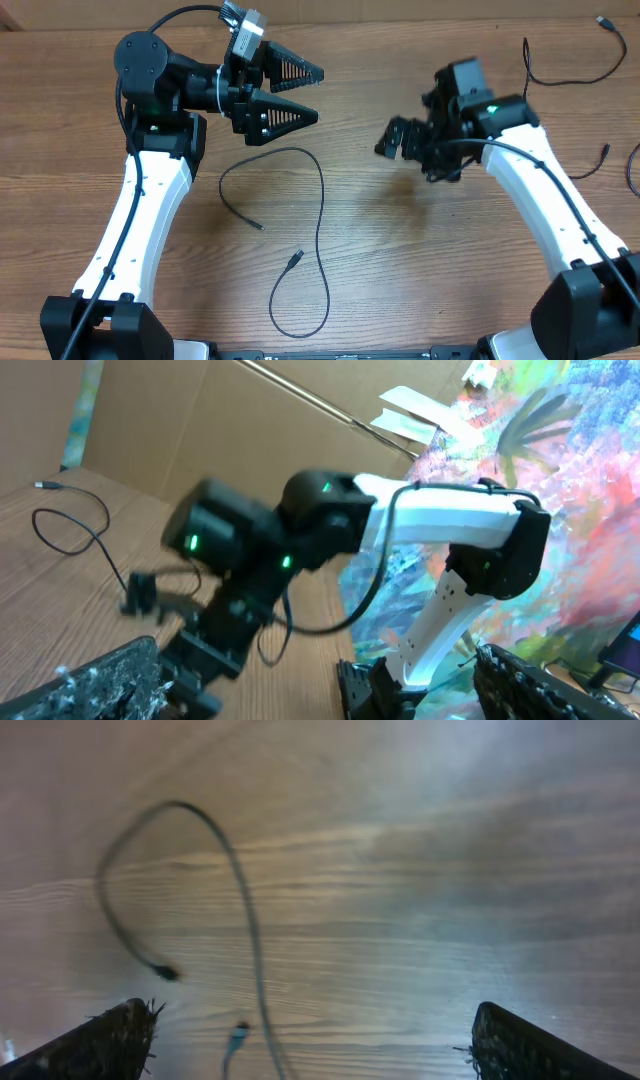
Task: Untangle cables
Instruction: 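Return the open right gripper toward the cable at center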
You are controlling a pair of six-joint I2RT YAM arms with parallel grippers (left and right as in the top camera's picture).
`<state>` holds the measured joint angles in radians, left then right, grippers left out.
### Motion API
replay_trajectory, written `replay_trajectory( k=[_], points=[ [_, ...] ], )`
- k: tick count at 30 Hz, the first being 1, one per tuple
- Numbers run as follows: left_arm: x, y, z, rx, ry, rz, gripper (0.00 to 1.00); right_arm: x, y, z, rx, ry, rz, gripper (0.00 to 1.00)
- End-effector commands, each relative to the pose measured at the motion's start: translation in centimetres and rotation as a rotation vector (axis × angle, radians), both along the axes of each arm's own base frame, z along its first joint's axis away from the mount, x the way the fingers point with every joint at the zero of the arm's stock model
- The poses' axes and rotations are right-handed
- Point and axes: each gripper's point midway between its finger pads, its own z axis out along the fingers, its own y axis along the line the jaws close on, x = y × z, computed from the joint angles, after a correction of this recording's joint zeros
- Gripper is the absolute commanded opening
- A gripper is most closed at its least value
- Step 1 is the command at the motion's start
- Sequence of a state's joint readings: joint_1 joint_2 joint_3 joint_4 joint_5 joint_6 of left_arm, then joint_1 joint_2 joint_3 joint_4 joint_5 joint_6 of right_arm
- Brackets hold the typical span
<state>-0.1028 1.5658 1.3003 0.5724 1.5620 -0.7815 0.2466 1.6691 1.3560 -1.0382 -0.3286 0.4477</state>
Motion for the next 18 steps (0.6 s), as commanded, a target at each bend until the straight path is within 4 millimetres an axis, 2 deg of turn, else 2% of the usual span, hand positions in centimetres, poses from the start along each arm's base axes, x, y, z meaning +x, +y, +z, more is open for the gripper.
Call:
replay_trajectory(
  k=[1, 5, 8, 12, 15, 18],
  points=[
    [0.1, 0.1, -0.1, 0.003, -0.021, -0.013, 0.99, -1.1, 0.4, -1.3, 0.029, 0.033, -0.010, 1.00],
    [0.1, 0.1, -0.1, 0.003, -0.021, -0.013, 1.00, -2.1, 2.5, -1.8, 0.172, 0.065, 0.032, 1.00],
    [0.1, 0.1, -0.1, 0.003, -0.021, -0.013, 0.99, -2.4, 3.4, -1.6, 0.220, 0.071, 0.058, 1.00],
    [0.1, 0.1, -0.1, 0.003, -0.021, -0.013, 1.00, -2.7, 4.6, -1.5, 0.221, 0.044, 0.113, 1.00],
    [0.1, 0.1, -0.1, 0.003, -0.021, -0.013, 0.99, -3.1, 6.4, -1.4, 0.223, 0.013, 0.176, 1.00],
    [0.1, 0.1, -0.1, 0.003, -0.021, -0.013, 1.00, -3.7, 7.8, -2.4, 0.163, -0.017, 0.228, 1.00]
  ],
)
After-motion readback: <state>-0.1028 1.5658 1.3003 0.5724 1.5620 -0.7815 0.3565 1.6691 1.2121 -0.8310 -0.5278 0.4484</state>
